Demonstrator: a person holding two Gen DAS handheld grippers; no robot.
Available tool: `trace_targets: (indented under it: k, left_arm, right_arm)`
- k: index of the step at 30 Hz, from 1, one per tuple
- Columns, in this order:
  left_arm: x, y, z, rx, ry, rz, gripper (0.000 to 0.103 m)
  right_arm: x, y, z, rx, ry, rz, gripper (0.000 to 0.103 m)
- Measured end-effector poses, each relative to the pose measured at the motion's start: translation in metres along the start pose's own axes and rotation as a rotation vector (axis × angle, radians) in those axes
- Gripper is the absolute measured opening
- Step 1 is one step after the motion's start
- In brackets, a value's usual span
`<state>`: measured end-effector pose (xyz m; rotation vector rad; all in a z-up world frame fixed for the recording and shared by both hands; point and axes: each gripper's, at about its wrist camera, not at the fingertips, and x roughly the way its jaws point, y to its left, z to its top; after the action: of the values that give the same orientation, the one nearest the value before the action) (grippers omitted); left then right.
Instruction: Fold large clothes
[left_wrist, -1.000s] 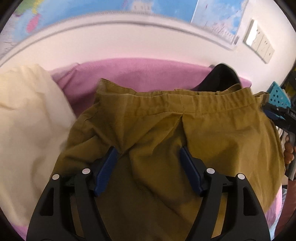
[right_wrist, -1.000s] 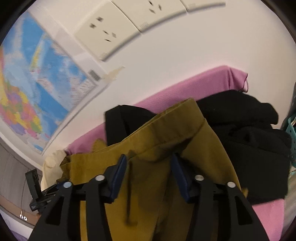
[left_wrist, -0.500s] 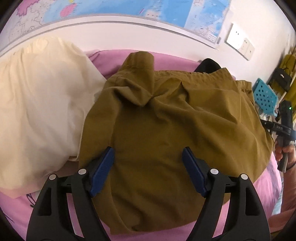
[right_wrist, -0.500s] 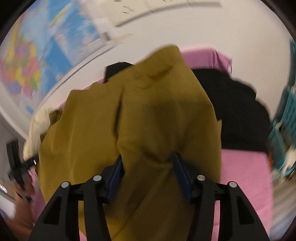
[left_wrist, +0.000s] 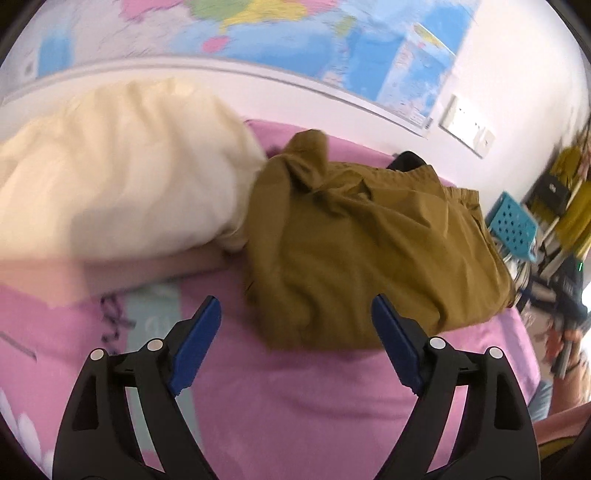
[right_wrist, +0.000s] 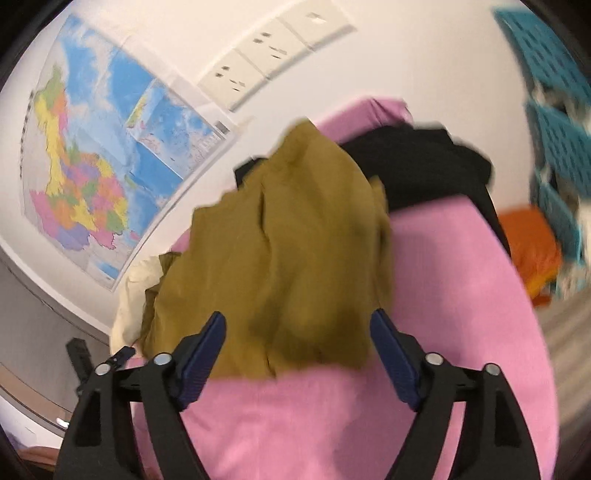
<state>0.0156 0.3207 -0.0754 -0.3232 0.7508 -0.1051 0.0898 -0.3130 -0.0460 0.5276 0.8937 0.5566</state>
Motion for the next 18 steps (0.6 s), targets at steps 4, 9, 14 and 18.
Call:
trace_targets:
  k: [4,9,14,18]
  left_arm:
    - [0.014,0.011,-0.009,-0.052,0.049,-0.006,0.085]
    - [0.027,0.014,-0.016,-0.116,0.076,-0.057,0.088]
    - [0.049,-0.004,-0.010,-0.075,0.091,-0.061,0.095]
    - [0.069,-0.013,-0.004,-0.082,0.113,-0.089,0.097]
  right_arm:
    - [0.006,-0.016,-0.030,0.086,0.046,0.031,0.079]
    - [0.028,-0.017,-0.045,0.150,0.055,0.114,0.079]
    - [0.047,-0.015,-0.036,0.176,0.016,0.136,0.079]
    - [0.055,-0.015,-0.025,0.234,-0.044,0.173,0.081]
